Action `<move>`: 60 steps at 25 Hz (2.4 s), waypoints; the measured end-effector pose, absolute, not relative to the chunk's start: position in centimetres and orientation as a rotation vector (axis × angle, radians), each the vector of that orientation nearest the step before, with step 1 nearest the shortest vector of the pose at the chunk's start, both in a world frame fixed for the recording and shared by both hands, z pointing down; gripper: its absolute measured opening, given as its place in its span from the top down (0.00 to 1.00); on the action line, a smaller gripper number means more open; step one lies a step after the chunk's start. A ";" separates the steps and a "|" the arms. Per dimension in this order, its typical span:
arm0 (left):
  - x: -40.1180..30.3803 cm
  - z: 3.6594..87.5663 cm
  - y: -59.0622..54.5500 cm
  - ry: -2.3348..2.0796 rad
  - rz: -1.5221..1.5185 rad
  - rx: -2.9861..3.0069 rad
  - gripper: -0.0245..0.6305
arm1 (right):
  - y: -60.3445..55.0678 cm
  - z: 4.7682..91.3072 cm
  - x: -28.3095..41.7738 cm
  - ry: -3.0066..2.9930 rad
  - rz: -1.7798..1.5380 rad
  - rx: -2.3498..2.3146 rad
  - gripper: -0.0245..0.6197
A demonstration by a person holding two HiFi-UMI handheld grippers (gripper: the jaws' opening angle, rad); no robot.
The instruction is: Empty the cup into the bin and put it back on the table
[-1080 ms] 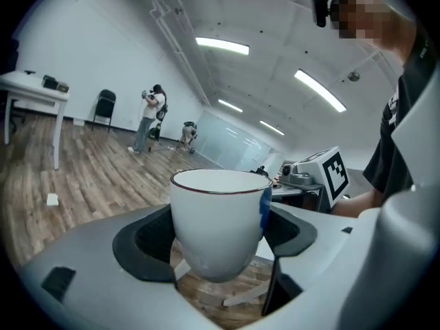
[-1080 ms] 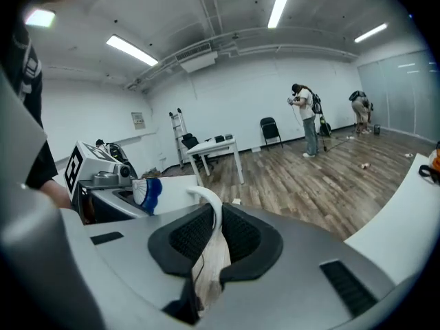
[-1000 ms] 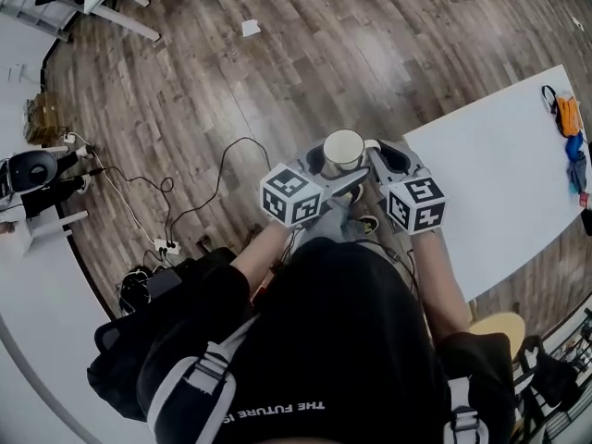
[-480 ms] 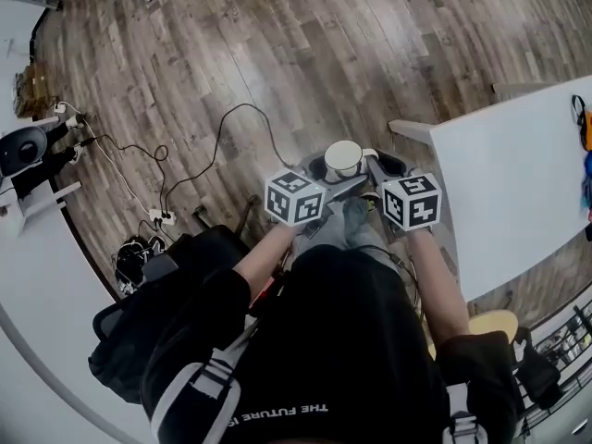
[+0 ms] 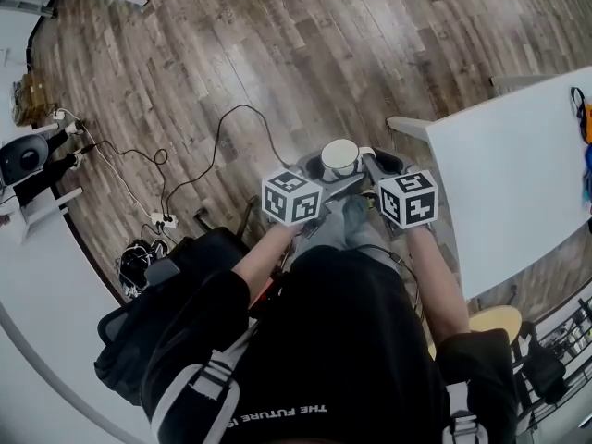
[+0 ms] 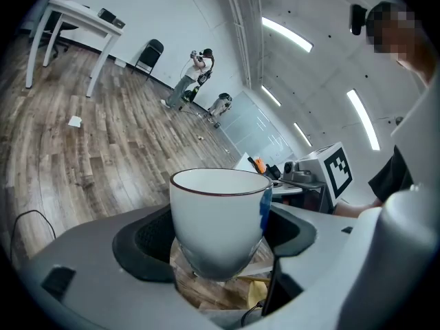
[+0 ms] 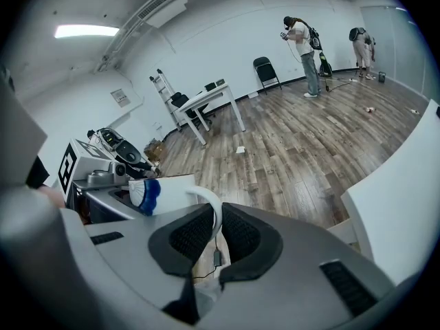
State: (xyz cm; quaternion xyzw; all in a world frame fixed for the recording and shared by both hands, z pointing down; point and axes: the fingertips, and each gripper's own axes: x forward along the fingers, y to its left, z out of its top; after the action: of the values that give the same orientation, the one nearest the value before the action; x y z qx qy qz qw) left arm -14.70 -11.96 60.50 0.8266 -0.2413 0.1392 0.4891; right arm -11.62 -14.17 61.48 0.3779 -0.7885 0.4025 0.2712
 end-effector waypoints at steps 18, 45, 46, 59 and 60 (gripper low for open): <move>-12.8 50.1 -15.5 -0.677 0.318 2.445 0.39 | -17.8 50.2 -9.6 -2.451 0.707 1.312 0.89; 21.0 36.2 5.2 0.687 0.245 3.057 0.39 | 6.6 35.6 24.4 -1.735 0.152 2.550 0.89; 21.8 36.2 6.5 0.721 0.247 3.045 0.39 | 8.0 35.6 25.2 -1.697 0.154 2.575 0.89; 27.5 39.8 10.4 0.889 0.327 3.074 0.39 | 12.2 39.2 30.8 -1.516 0.259 2.648 0.89; 28.1 40.6 10.1 0.890 0.344 3.071 0.39 | 11.9 40.1 31.4 -1.515 0.290 2.641 0.89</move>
State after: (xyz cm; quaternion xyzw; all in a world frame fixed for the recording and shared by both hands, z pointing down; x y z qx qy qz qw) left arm 28.06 10.14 40.63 0.9543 0.2767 0.1068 -0.0371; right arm 31.38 11.87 40.09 0.8629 -0.4948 0.0946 0.0414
